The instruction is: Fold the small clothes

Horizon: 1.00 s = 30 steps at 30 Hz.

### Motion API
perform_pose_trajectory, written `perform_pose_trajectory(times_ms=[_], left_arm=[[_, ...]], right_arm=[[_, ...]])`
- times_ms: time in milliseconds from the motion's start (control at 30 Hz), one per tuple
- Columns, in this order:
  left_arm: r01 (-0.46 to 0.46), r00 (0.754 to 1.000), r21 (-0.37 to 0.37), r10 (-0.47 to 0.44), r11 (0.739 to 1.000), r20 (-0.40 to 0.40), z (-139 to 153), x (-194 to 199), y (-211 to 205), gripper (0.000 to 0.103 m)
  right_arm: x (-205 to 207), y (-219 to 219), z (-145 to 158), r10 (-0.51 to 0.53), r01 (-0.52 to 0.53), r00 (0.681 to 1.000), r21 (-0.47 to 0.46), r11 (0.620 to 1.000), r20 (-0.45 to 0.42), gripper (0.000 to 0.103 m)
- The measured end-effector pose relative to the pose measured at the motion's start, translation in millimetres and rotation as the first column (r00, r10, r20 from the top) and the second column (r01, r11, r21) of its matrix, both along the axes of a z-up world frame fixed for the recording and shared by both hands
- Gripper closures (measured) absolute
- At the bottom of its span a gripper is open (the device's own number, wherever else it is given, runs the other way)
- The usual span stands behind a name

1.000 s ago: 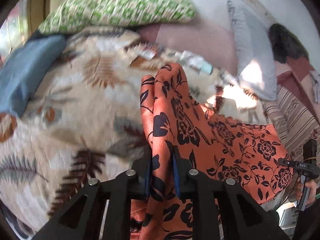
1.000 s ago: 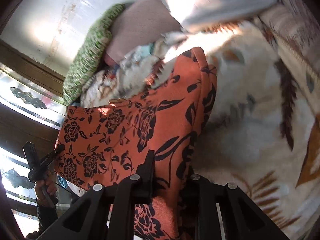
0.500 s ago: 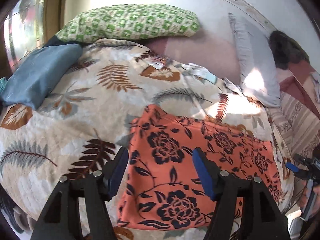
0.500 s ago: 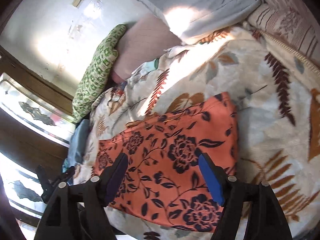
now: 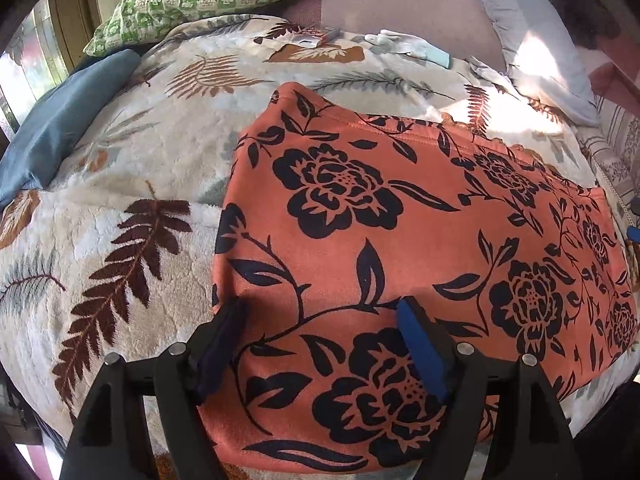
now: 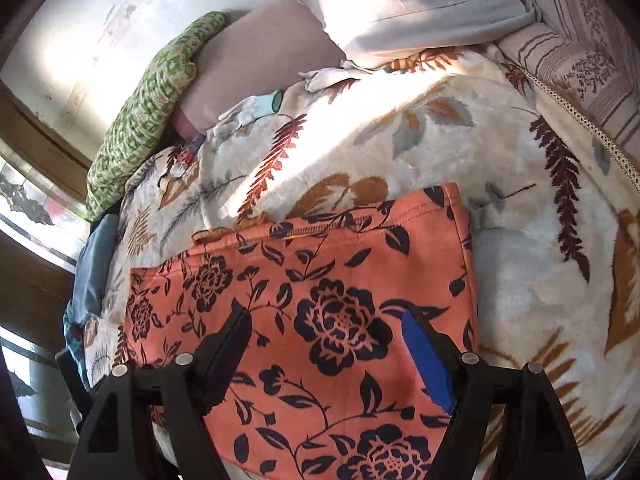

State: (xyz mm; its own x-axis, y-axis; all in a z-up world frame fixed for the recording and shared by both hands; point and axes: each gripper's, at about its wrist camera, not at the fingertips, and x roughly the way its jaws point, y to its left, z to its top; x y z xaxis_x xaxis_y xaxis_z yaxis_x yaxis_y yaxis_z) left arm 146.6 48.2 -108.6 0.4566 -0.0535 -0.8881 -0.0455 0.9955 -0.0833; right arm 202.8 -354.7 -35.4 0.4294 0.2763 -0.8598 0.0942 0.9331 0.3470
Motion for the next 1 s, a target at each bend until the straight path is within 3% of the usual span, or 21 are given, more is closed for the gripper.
perform_pose_trajectory(times_ms=[67,133,167,200,300,433,500,567,633,667,733,867,1000], left_arm=[[0.001,1.0,-0.005,-0.001,1.0,-0.003,1,-1,-1,0.022],[0.003,1.0,-0.012,-0.003,1.0,-0.005,1,0,0,0.021],[0.005,1.0,-0.009,-0.005,1.0,-0.008,1,0,-1,0.021],[0.008,1.0,-0.009,-0.008,1.0,-0.007,1,0,0,0.021],[0.008,1.0,-0.013,-0.008,1.0,-0.009,0,1,0,0.02],[0.011,1.0,-0.01,-0.011,1.0,-0.005,0,2,0,0.019],[0.011,1.0,-0.014,-0.011,1.0,-0.008,-1,2,0,0.018],[0.014,1.0,-0.017,-0.014,1.0,-0.008,-1,2,0,0.017],[0.015,1.0,-0.016,-0.015,1.0,-0.009,-1,2,1,0.017],[0.015,1.0,-0.019,-0.015,1.0,-0.007,-1,2,1,0.017],[0.013,1.0,-0.013,-0.013,1.0,-0.007,-1,2,0,0.016],[-0.013,1.0,-0.015,0.013,1.0,-0.014,7,-2,1,0.016],[-0.079,0.997,-0.054,0.079,0.995,0.009,25,-14,9,0.016]], right_arm=[[19,-6,-27,-0.033,0.033,0.998,0.001,0.999,-0.053,0.019],[35,-16,-73,-0.062,0.058,0.985,-0.03,0.998,-0.16,0.016],[37,-19,-78,-0.076,0.075,0.988,-0.016,0.997,-0.137,0.008],[38,-16,-71,-0.093,0.094,0.991,-0.001,0.996,-0.097,0.004],[45,-1,-59,-0.086,0.079,0.985,-0.053,0.996,-0.147,0.004],[46,6,-33,-0.062,0.062,0.997,-0.021,0.998,-0.035,0.004],[56,2,-43,-0.09,0.088,0.995,-0.053,0.995,-0.031,0.004],[70,-8,-82,-0.082,0.074,0.986,-0.059,0.996,-0.145,0.001],[69,-2,-74,-0.061,0.053,0.993,-0.083,0.995,-0.098,0.0],[70,1,-68,-0.057,0.047,0.991,-0.081,0.996,-0.124,0.0],[61,-3,-46,-0.055,0.054,0.994,-0.013,0.998,-0.09,0.001],[6,-32,-3,-0.166,0.161,0.986,0.186,0.969,0.013,0.001],[-68,-56,9,-0.229,0.219,0.973,0.356,0.908,-0.016,0.001]])
